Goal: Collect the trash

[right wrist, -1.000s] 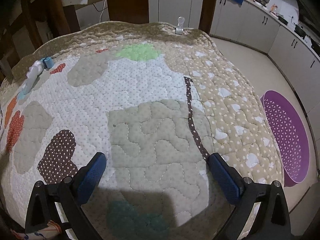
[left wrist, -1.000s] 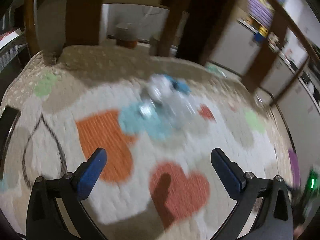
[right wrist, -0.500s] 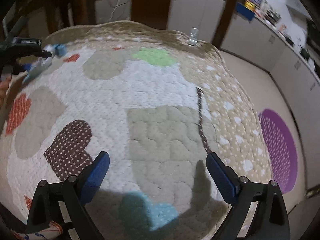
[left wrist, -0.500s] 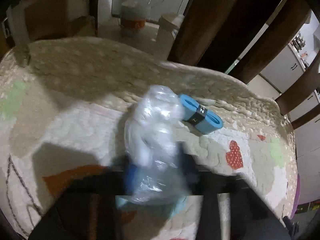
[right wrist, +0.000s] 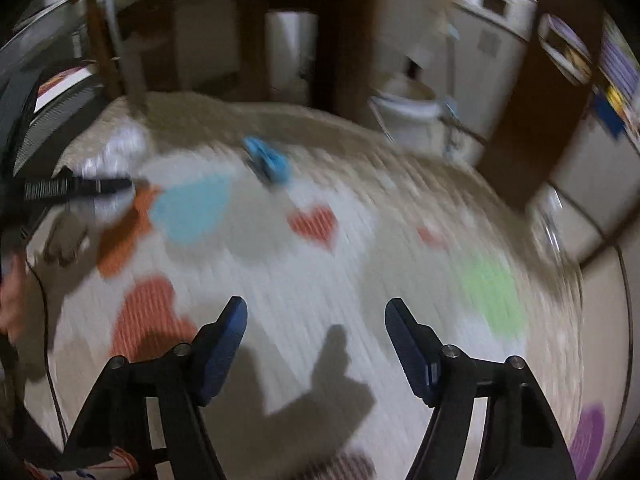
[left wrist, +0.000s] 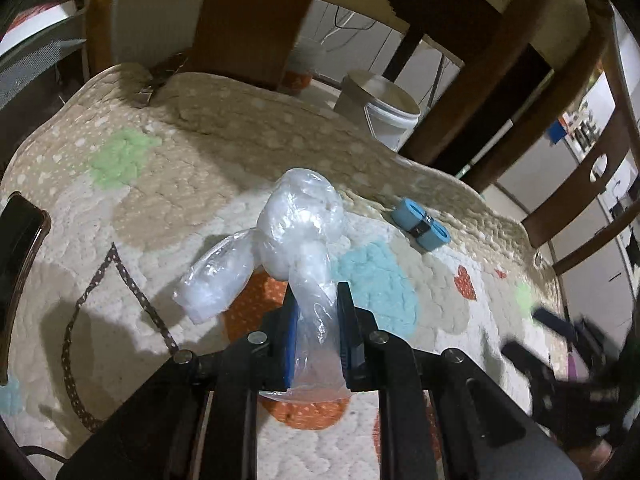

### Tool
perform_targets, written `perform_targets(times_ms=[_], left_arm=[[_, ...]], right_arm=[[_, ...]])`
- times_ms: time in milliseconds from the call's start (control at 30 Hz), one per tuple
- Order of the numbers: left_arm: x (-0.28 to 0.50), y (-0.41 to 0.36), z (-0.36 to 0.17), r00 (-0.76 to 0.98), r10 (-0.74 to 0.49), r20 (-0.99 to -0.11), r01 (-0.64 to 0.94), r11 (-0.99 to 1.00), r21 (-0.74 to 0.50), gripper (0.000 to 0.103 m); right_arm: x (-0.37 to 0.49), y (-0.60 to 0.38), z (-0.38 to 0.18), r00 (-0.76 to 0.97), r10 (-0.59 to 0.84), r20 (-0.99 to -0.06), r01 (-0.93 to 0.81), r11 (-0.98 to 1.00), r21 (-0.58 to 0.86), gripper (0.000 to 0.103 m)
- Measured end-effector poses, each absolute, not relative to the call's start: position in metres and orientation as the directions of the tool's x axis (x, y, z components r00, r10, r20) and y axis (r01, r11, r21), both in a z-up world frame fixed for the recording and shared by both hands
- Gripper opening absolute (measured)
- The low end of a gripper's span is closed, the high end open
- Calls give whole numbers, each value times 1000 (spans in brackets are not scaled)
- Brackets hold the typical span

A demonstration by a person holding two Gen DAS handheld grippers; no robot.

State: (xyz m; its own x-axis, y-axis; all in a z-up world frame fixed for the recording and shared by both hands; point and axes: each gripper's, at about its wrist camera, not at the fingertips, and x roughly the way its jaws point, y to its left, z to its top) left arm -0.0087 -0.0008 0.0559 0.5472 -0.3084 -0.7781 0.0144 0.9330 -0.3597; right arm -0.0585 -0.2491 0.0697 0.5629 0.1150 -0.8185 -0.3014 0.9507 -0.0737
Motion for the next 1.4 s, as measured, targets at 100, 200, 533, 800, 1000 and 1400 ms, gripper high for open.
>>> perform_targets(times_ms=[100,200,533,800,1000,1400], left_arm=[[-10,6,55,567,-298,-768,11,935,-355,16],[-10,12,49,569,-271,-776,8,946,-325,16],[-11,12,45,552,-309,-774,53,940,-338,16],[-17,6,52,557,-333,-761,79,933,-350,16],[-25,-5,57,563,-335,-755,104,935,-338,16],[-51,-44,66,526,-403,-749,237,915,-326,16]], right_arm=[[-22,-216,73,577,134,-805,-365,925,-108,73],[12,-194,66,570,136,-811,-403,906,-131,68],[80,-164,25,509,96,-856,-412,900,-144,33],[66,-189,38,477,175,-861,-326,945,11,16],[28,-214,56,488,183,-853,-264,963,56,16],[-71,-291,85,461,267,-846,-93,963,253,16]])
